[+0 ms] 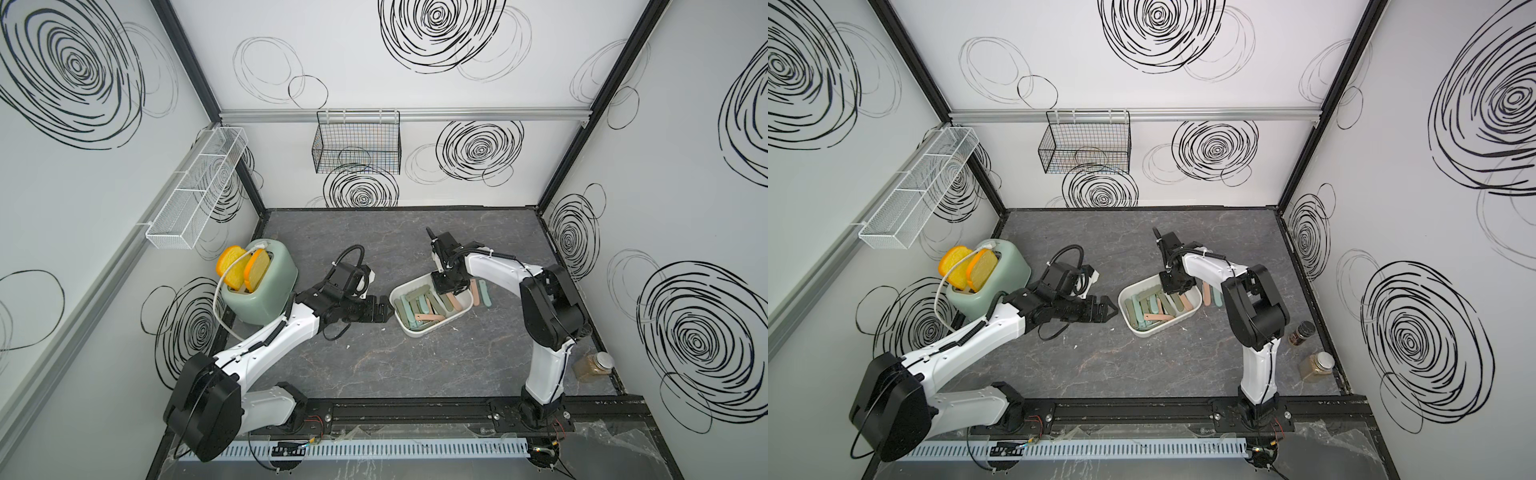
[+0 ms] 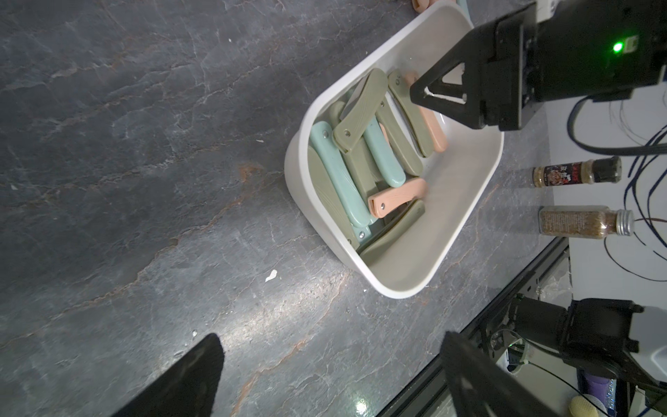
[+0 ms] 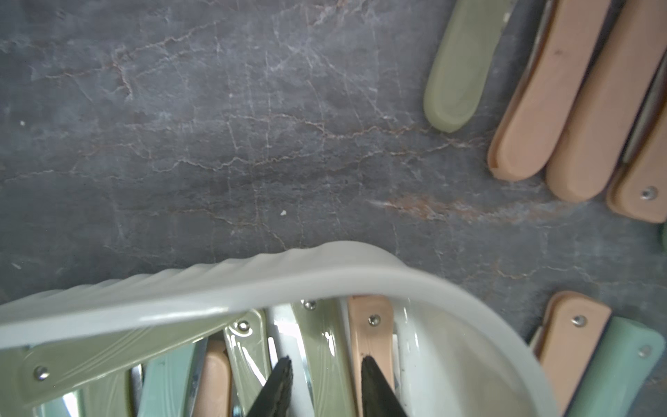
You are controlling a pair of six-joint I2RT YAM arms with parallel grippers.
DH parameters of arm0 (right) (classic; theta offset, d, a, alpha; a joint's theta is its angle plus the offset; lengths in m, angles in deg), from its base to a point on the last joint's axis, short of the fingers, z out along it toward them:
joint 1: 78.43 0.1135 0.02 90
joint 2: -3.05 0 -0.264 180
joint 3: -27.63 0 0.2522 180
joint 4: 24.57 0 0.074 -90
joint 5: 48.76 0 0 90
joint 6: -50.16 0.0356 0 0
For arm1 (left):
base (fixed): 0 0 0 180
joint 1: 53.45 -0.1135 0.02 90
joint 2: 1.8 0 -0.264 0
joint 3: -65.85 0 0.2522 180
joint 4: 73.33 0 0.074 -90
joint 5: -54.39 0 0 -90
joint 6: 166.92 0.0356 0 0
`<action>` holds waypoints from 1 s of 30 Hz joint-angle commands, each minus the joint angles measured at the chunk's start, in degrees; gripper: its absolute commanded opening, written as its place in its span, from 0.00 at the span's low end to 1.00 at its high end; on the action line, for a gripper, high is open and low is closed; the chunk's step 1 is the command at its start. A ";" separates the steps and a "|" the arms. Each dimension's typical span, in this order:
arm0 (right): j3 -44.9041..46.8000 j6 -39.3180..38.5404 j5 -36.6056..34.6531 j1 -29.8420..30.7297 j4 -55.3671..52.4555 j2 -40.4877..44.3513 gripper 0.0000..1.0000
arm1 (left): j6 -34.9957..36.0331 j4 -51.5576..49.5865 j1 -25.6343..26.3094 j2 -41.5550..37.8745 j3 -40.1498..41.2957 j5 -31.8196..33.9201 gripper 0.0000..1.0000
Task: Take the fruit knife out of the storage box
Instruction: Pick up the fruit knife from the storage box.
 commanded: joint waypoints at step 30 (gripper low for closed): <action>4.36 -0.07 1.85 0.44 1.50 -4.46 0.19 | 0.59 1.83 -0.84 1.38 -0.21 -0.89 0.98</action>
